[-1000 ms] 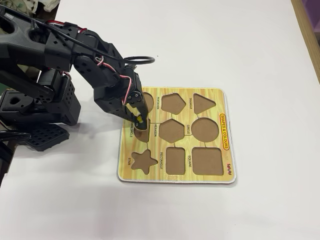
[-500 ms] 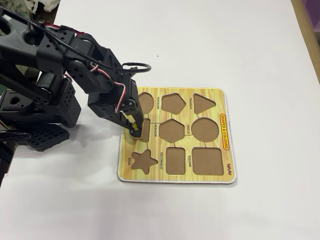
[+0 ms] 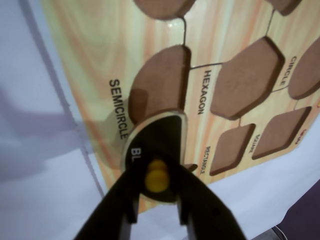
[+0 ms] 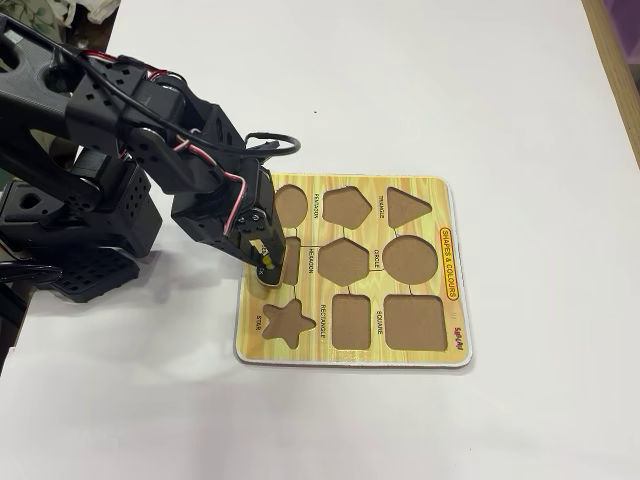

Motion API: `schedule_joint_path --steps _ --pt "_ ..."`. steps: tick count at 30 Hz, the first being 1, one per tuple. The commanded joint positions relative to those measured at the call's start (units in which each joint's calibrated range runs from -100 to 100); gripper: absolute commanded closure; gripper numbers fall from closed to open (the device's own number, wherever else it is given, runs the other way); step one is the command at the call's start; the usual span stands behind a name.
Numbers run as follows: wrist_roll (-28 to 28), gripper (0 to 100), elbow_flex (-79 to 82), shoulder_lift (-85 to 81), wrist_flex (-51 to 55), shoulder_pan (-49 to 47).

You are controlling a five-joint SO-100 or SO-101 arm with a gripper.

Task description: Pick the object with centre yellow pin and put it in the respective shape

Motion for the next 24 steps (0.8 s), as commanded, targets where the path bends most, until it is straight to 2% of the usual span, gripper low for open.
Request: schedule_joint_path --steps 1,8,24 --pt "0.25 99 -1.17 -1.19 -0.48 -0.79" --pt "-0.16 99 -1.44 -1.19 -2.47 -0.99" --pt "-0.37 99 -0.63 -0.6 -4.89 -8.21"
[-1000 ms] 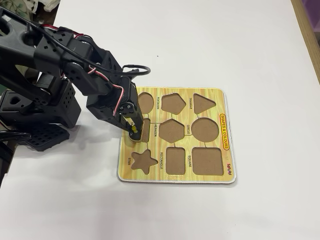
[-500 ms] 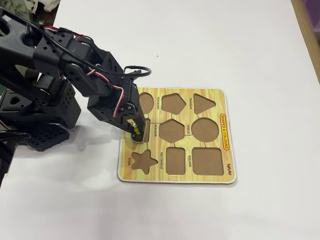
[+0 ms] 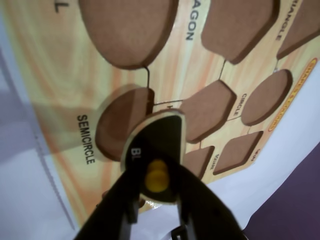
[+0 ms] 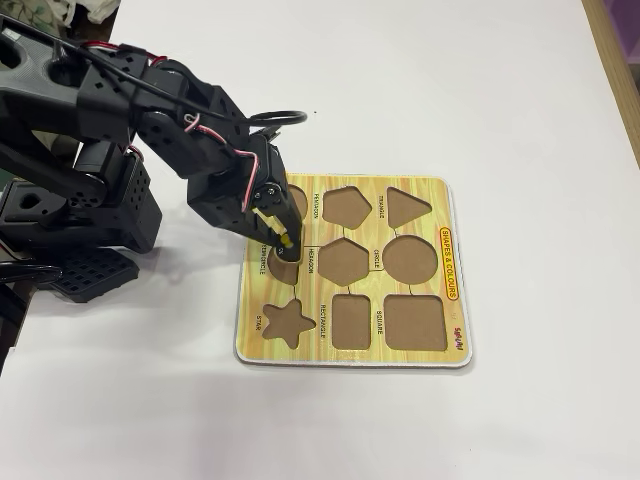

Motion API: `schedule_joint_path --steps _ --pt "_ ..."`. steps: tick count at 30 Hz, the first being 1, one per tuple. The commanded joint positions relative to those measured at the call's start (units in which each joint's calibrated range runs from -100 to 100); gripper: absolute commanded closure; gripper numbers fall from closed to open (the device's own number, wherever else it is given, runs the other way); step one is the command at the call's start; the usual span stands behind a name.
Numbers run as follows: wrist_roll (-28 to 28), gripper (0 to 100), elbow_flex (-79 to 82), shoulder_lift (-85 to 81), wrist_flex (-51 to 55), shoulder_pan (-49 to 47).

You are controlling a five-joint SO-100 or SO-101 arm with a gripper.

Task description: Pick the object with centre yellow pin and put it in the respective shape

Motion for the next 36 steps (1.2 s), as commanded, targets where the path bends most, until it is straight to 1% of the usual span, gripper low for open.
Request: schedule_joint_path --steps 1,7,20,26,36 --pt "-0.17 99 -0.54 -0.52 -0.69 -0.55" --pt "-0.17 99 -0.45 -0.35 -0.6 -2.99" --pt "-0.17 99 1.62 -0.35 -0.69 -2.79" --pt "-0.17 99 1.71 -0.35 -0.69 -1.72" --pt "0.04 99 1.8 -0.35 -0.6 4.92"
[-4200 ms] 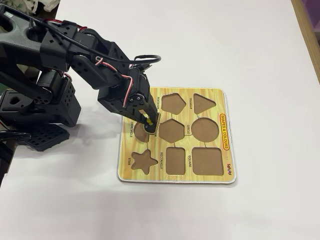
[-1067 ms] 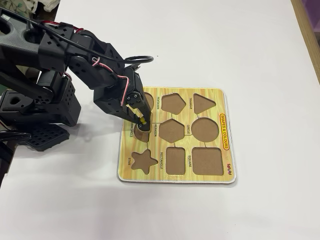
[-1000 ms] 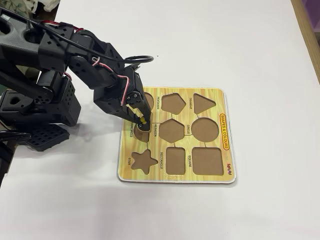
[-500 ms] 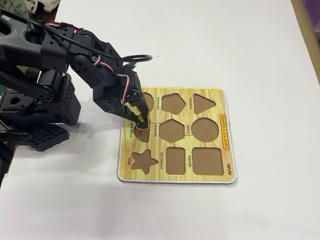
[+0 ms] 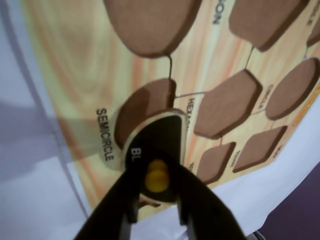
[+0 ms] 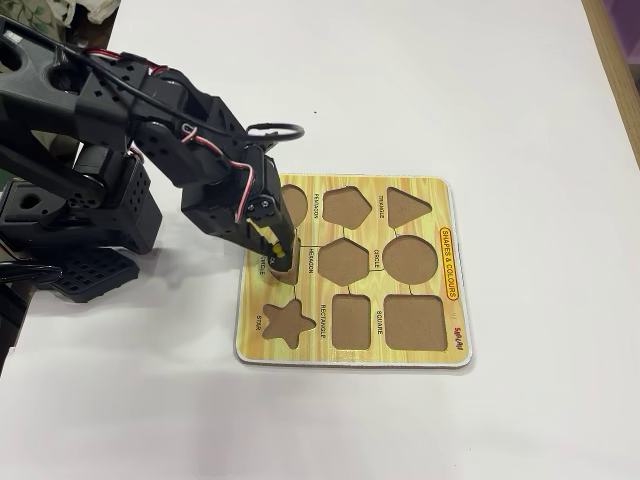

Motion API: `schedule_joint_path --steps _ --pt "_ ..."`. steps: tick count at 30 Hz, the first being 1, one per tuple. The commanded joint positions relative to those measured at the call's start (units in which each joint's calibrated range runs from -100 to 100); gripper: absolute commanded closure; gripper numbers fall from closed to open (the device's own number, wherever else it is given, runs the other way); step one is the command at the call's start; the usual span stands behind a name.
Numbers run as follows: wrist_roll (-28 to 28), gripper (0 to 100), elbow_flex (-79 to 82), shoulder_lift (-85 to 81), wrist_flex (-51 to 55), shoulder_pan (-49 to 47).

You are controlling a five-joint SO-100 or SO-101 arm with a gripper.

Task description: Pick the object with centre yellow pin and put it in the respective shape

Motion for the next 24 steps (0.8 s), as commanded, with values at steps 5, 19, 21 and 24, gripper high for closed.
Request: schedule_joint_path --steps 5,19,21,24 --pt "-0.06 99 -0.18 0.74 -0.69 2.21" --pt "-0.06 99 -0.99 4.25 -0.77 2.21" --pt "0.1 99 -0.99 4.17 -0.86 2.99" --pt "0.41 99 -0.99 4.09 -1.55 3.97"
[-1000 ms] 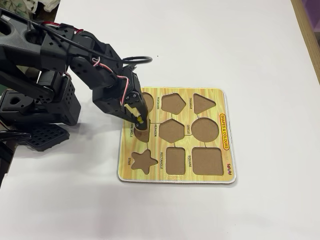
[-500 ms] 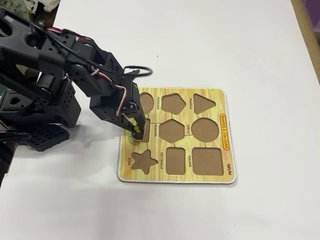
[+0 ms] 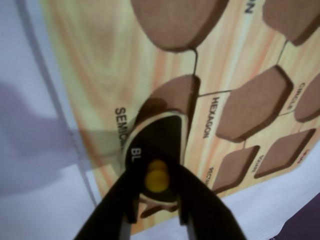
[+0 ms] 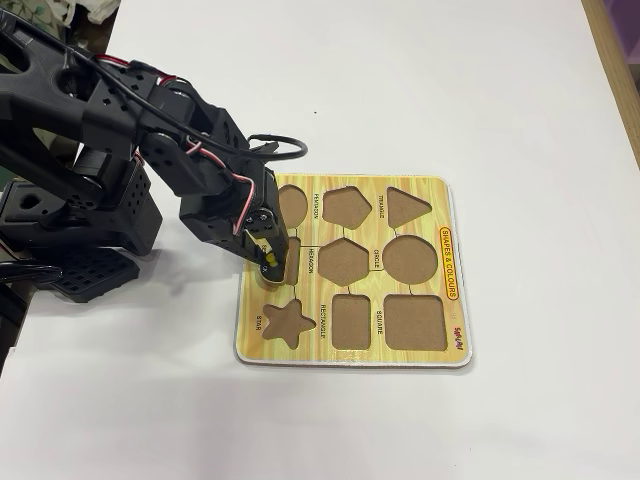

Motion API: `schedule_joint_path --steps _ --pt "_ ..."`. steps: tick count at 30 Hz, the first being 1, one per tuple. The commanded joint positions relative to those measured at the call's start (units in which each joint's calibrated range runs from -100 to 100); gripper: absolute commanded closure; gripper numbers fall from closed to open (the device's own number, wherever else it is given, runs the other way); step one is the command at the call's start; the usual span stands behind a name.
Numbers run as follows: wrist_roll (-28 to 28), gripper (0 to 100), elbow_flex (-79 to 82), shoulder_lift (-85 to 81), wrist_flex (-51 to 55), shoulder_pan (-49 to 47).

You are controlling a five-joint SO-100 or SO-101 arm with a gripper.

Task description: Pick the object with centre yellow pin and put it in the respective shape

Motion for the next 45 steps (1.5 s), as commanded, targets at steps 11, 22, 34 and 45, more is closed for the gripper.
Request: schedule_joint_path --steps 11,22,34,45 --pt "0.1 99 -0.81 0.22 -5.27 1.25" --pt "-0.06 99 -0.9 0.64 -5.27 0.28" --pt "-0.16 99 -0.99 0.89 -5.27 0.08" --pt "-0.11 99 -1.08 0.89 -5.27 -2.56"
